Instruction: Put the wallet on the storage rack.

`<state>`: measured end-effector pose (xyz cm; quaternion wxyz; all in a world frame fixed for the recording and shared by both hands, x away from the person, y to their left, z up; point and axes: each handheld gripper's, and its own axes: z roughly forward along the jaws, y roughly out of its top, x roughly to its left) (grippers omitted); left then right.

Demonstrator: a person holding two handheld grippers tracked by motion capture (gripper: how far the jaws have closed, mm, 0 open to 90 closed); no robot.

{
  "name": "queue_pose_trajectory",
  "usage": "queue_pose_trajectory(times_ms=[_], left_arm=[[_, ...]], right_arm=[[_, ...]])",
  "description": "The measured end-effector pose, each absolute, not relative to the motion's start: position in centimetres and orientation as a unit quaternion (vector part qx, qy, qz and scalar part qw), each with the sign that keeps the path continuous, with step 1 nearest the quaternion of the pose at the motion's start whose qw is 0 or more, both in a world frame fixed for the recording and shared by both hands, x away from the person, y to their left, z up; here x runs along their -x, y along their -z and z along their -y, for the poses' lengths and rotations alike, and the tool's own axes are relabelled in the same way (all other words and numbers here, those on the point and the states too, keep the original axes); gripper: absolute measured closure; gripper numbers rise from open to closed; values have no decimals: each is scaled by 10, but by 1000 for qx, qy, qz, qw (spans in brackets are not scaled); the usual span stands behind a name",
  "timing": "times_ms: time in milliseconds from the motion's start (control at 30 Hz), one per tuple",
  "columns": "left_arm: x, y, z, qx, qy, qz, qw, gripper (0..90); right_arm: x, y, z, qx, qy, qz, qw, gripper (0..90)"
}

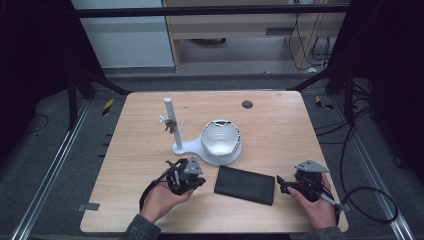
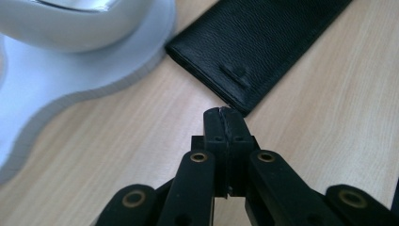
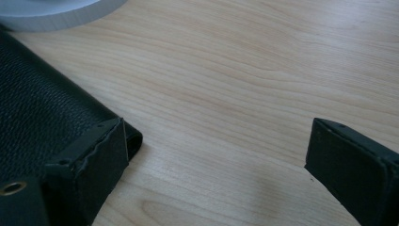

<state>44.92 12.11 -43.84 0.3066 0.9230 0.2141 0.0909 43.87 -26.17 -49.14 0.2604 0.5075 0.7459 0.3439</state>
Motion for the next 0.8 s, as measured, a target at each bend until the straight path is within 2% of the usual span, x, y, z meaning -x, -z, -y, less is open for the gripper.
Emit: queue_pose_trajectory(times_ms=[233, 400, 800], left_arm=[[-446, 456, -113, -925, -71, -220, 303, 899], [-445, 463, -109, -925, -63, -220, 303, 899], [-446, 471, -102, -931, -68, -213, 288, 899]], right_arm=[[-437, 491, 257, -488, -347, -760, 253, 65], [-437, 491, 256, -484, -348, -762, 253, 113], [-437, 492, 256, -482, -348, -764, 249, 112]])
